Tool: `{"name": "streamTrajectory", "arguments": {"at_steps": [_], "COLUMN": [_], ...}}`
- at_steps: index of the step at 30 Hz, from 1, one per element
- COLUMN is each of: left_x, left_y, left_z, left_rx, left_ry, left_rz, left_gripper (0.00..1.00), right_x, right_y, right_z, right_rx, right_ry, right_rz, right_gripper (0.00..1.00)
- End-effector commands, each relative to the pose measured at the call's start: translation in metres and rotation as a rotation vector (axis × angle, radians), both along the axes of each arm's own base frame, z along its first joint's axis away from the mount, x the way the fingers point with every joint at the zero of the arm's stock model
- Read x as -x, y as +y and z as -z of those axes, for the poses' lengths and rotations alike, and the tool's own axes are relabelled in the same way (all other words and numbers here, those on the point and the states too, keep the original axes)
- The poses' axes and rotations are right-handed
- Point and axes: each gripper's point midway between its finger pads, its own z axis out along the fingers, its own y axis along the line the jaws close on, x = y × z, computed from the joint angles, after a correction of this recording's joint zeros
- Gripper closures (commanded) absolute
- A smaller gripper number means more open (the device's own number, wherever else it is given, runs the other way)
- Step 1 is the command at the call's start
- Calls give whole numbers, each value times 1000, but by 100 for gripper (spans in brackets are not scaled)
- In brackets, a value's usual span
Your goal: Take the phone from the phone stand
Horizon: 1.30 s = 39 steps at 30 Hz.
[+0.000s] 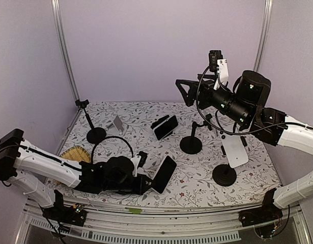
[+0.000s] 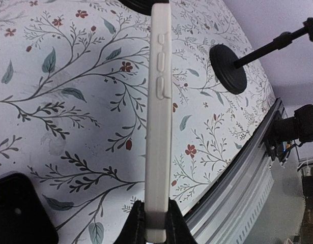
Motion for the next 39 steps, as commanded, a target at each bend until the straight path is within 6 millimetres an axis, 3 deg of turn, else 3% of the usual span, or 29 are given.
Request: {"name": "streamTrajectory", "arguments": {"at_steps": [1, 12, 20, 31, 33, 35, 39], "left_x": [8, 18, 2, -13, -17, -19, -23], "left_y": [-24, -27, -4, 1, 4, 6, 9], "left_z": [-13, 20, 47, 66, 68, 68, 73], "left_rx": [118, 84, -90, -236, -255, -271, -302], "left_ry": [5, 64, 19, -28, -38, -51, -61], "left_rz": [36, 62, -29, -80, -96, -106, -125], "left_gripper": [100, 100, 85, 74, 68, 61, 57], "right_x": [2, 1, -1, -14, -15, -15, -16], "right_y": [-7, -5, -3, 16, 16, 15, 12], "right_z": [-9, -7, -5, 12, -1, -1, -2], "right_rx": [-36, -32, -25, 20, -1, 0, -4], "right_ry": [-12, -10, -8, 8, -8, -11, -17], "right_rz": [7, 5, 8, 11, 18, 22, 36], "right_gripper": [1, 1, 1, 1, 1, 1, 1]}}
